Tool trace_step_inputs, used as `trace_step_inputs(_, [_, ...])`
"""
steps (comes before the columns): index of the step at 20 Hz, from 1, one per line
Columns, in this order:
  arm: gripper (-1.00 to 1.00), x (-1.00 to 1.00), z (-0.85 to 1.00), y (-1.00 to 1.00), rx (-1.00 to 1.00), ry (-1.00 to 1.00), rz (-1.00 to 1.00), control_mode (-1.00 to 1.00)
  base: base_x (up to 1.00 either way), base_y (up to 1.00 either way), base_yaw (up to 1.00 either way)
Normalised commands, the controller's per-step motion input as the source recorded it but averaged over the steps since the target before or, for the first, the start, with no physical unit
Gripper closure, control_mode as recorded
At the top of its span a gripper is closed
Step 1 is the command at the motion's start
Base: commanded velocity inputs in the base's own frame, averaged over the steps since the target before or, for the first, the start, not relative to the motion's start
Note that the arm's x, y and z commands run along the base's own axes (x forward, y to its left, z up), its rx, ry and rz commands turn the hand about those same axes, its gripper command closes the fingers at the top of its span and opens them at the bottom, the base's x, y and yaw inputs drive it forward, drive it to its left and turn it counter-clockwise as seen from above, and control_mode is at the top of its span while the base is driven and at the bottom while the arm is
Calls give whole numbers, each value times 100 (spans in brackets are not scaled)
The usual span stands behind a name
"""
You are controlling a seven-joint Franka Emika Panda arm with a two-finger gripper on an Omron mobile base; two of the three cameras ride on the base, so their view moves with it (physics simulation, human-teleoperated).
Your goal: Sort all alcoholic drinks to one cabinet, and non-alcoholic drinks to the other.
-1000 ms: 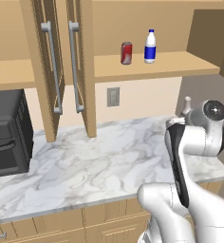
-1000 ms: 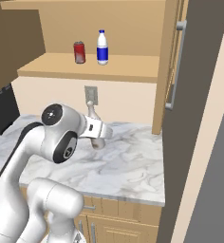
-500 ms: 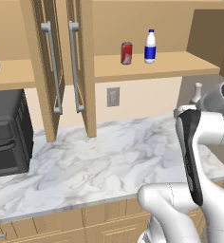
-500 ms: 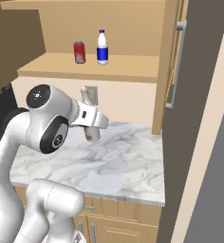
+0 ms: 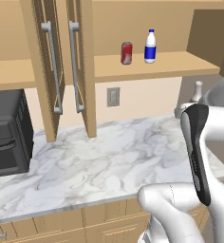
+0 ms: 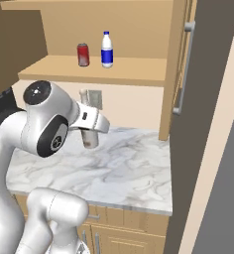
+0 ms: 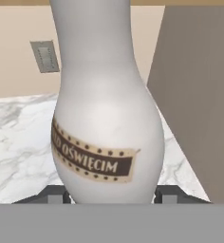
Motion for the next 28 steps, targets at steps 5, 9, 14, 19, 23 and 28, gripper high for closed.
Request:
trace_step_inputs(5, [100,0,0,0,0,0,0,100,-67,22,0])
trace_step_inputs(9, [100,0,0,0,0,0,0,100,-100,25,0])
trace_step_inputs(14, [100,0,0,0,0,0,0,100,-93,61,0])
trace_step_inputs(19, [100,0,0,0,0,0,0,100,-41,98,0])
trace_step_inputs(23, [100,0,0,0,0,0,0,100,-13,97,0])
trace_step_inputs(28, [100,0,0,0,0,0,0,100,-5,81,0])
